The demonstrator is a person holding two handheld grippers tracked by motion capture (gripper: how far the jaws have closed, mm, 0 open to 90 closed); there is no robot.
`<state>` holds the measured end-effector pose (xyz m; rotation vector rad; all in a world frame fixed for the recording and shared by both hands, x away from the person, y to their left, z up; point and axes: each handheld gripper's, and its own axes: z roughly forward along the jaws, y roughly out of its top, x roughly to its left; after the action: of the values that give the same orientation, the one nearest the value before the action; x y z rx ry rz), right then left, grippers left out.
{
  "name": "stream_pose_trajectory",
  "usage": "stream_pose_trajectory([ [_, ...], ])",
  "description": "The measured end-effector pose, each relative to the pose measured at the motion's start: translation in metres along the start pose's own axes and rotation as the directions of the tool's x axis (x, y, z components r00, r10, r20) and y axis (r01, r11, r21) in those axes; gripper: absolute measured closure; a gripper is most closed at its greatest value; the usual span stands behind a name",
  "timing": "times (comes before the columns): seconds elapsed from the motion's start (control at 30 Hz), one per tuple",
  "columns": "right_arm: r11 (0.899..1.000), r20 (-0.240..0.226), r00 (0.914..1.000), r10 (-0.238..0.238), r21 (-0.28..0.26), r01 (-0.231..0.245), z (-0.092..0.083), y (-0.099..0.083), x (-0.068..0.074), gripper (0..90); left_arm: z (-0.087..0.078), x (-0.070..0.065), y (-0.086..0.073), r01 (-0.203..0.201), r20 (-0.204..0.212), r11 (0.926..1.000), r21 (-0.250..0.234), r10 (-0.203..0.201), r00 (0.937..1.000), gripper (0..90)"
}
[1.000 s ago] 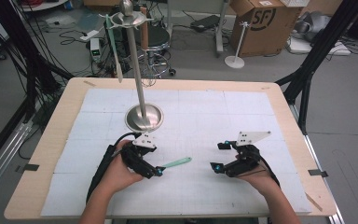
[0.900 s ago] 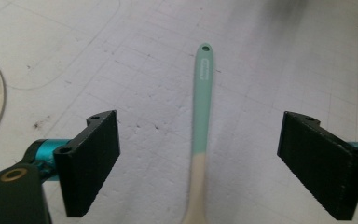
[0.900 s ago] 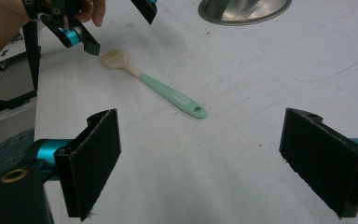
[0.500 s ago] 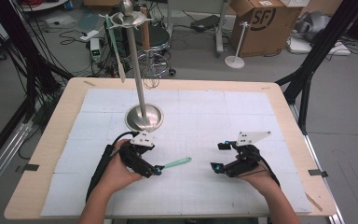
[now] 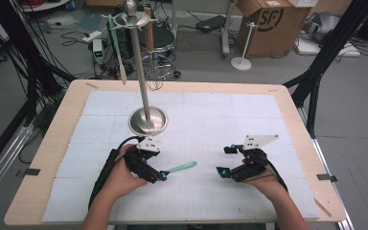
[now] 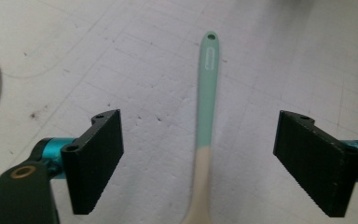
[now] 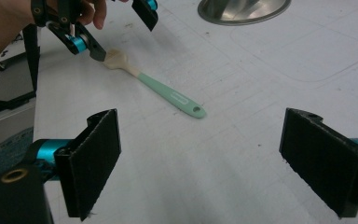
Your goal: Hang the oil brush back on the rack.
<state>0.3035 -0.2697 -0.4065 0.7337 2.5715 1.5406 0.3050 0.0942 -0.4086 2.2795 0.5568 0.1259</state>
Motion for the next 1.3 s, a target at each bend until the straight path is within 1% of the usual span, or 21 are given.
stream_pose_trajectory([
  [0.07,1.000,-0.004,1.0000,0.006,0.000,-0.006,0.000,0.000,0.000,11.8,0.003,0.000,-0.002,0.000,0.008,0.9999,0.013,0.000,1.0000,20.1],
  [0.13,1.000,-0.005,1.0000,0.002,0.001,-0.002,0.001,0.000,0.000,11.8,0.006,-0.001,-0.004,0.001,0.010,0.9996,0.027,-0.001,0.9999,27.1],
  [0.2,1.000,-0.005,1.0000,-0.003,-0.002,0.003,0.003,0.000,-0.001,11.8,0.010,-0.002,-0.006,0.004,0.019,0.9989,0.046,-0.005,0.9998,32.0],
  [0.23,1.000,-0.008,1.0000,-0.003,0.002,0.003,0.004,0.001,-0.001,11.8,0.011,-0.002,-0.007,-0.010,0.017,0.9974,0.071,0.009,0.9998,36.7],
  [0.3,1.000,-0.011,0.9999,-0.002,0.008,0.002,0.006,0.001,-0.001,11.8,0.016,-0.005,-0.008,-0.018,0.005,0.9949,0.099,0.017,0.9998,43.8],
  [0.37,1.000,-0.013,0.9999,-0.006,0.003,0.006,0.007,0.001,-0.001,11.8,0.020,-0.007,-0.009,-0.039,0.015,0.9904,0.133,0.037,0.9992,56.4],
  [0.43,1.000,-0.013,0.9999,-0.006,-0.001,0.006,0.007,0.002,-0.002,11.8,0.020,-0.012,-0.009,-0.066,-0.023,0.9888,0.134,0.070,0.9973,62.6],
  [0.47,1.000,-0.014,0.9999,0.001,-0.002,-0.001,0.006,0.003,-0.001,11.8,0.020,-0.013,-0.009,-0.061,-0.024,0.9892,0.133,0.065,0.9976,64.7],
  [0.5,1.000,-0.013,0.9999,-0.006,-0.010,0.006,0.006,0.003,-0.002,11.8,0.020,-0.013,-0.009,-0.067,-0.019,0.9888,0.134,0.070,0.9974,67.5],
  [0.57,1.000,-0.013,0.9999,-0.003,-0.010,0.003,0.005,0.003,-0.002,11.8,0.019,-0.013,-0.010,-0.065,-0.012,0.9888,0.134,0.067,0.9977,76.2],
  [0.6,1.000,-0.013,0.9999,-0.003,-0.012,0.002,0.005,0.003,-0.002,11.8,0.018,-0.012,-0.010,-0.072,0.001,0.9881,0.136,0.073,0.9973,79.4],
  [0.67,1.000,-0.013,0.9999,0.000,-0.012,0.000,0.005,0.003,-0.002,11.8,0.018,-0.012,-0.011,-0.059,0.003,0.9897,0.130,0.059,0.9982,80.9],
  [0.7,1.000,-0.016,0.9999,-0.002,-0.012,0.001,0.005,0.003,-0.002,11.8,0.017,-0.012,-0.011,-0.069,0.001,0.9877,0.140,0.070,0.9976,80.9],
  [0.8,1.000,-0.017,0.9999,-0.001,-0.009,0.001,0.005,0.003,-0.002,11.8,0.015,-0.013,-0.013,-0.074,0.006,0.9872,0.141,0.074,0.9972,81.0],
  [1.0,1.000,-0.016,0.9999,0.001,-0.013,-0.001,0.005,0.003,-0.002,11.9,0.003,-0.012,-0.026,-0.051,0.021,0.9899,0.132,0.049,0.9986,81.0],
  [1.07,1.000,-0.016,0.9999,-0.001,-0.013,0.001,0.005,0.003,-0.002,11.9,-0.003,-0.012,-0.031,-0.050,0.022,0.9889,0.139,0.048,0.9986,80.9],
  [1.1,1.000,-0.017,0.9999,-0.003,-0.013,0.003,0.005,0.004,-0.002,11.9,-0.005,-0.012,-0.033,-0.042,0.023,0.9894,0.139,0.039,0.9990,80.9],
  [1.17,1.000,-0.017,0.9999,-0.001,-0.017,0.001,0.005,0.004,-0.002,11.9,-0.009,-0.011,-0.035,-0.045,0.020,0.9877,0.150,0.043,0.9989,80.8],
  [1.23,1.000,-0.017,0.9999,-0.002,-0.018,0.002,0.005,0.004,-0.001,11.9,-0.010,-0.012,-0.036,-0.035,0.014,0.9880,0.150,0.034,0.9993,80.7],
  [1.27,1.000,-0.016,0.9999,-0.002,-0.021,0.002,0.004,0.005,-0.001,11.9,-0.010,-0.012,-0.035,-0.041,0.011,0.9871,0.155,0.040,0.9991,80.4],
  [1.3,1.000,-0.016,0.9999,-0.004,-0.021,0.004,0.004,0.005,-0.002,11.9,-0.010,-0.012,-0.034,-0.042,0.004,0.9865,0.158,0.042,0.9991,78.0],
])
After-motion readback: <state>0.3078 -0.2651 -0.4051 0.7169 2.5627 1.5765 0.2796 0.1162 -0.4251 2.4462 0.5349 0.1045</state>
